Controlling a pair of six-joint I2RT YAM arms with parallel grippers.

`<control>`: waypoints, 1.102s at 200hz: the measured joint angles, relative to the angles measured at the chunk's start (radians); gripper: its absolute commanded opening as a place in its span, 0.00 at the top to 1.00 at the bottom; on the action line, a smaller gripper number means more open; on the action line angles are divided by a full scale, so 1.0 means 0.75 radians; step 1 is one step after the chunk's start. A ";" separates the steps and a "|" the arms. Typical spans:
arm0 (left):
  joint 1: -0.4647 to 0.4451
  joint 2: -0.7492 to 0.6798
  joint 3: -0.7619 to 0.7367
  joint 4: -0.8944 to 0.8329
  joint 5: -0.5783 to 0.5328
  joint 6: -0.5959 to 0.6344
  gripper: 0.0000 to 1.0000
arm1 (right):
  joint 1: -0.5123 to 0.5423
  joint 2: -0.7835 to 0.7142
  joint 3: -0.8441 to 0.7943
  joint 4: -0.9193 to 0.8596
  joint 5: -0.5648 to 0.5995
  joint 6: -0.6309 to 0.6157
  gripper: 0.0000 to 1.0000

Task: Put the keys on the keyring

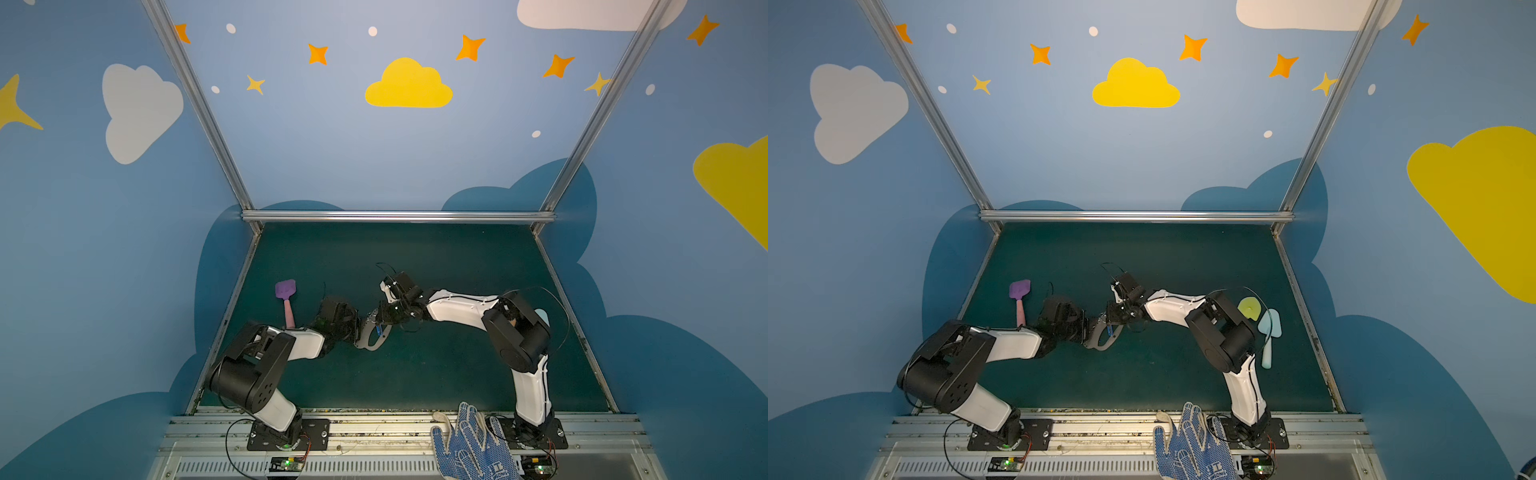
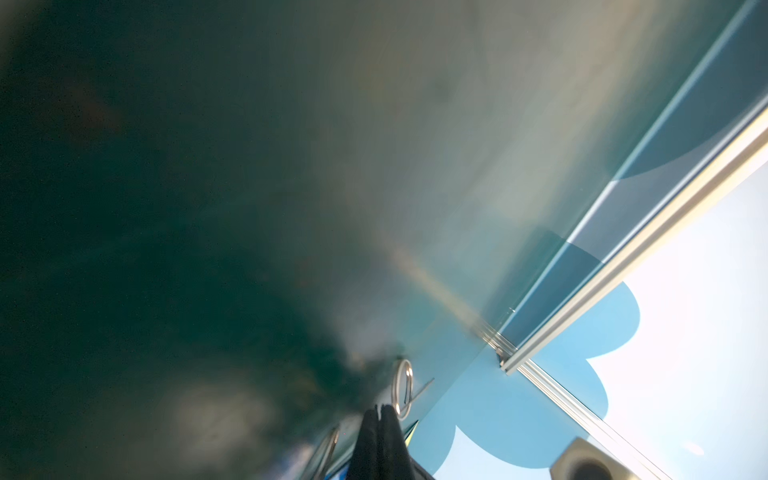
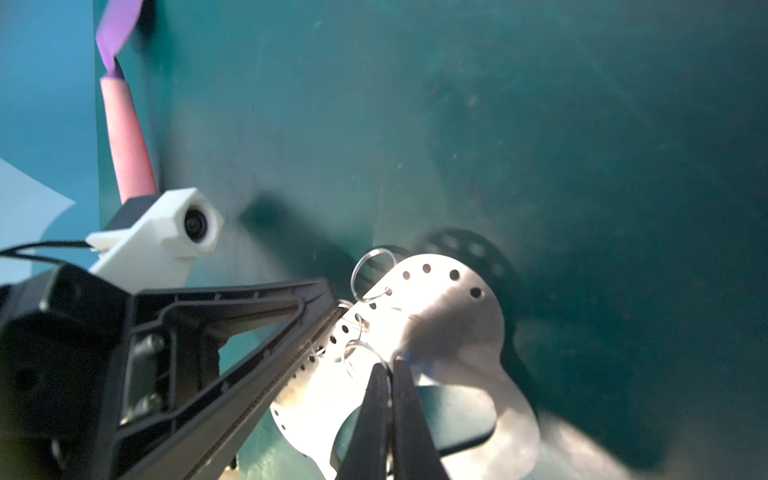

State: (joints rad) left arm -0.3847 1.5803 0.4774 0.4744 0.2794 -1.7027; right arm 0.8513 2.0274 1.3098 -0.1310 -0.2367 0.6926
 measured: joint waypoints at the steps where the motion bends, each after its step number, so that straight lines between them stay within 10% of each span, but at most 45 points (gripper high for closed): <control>1: 0.000 0.000 0.000 0.001 0.000 0.000 0.96 | 0.000 0.000 0.000 0.001 0.000 0.001 1.00; 220: -0.006 -0.011 -0.006 0.022 0.005 0.031 0.96 | 0.001 -0.011 0.017 -0.002 -0.061 0.019 1.00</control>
State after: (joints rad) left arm -0.3889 1.5719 0.4728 0.4908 0.2832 -1.6798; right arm 0.8516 2.0193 1.3228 -0.1326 -0.2821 0.7071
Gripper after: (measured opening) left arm 0.047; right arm 0.055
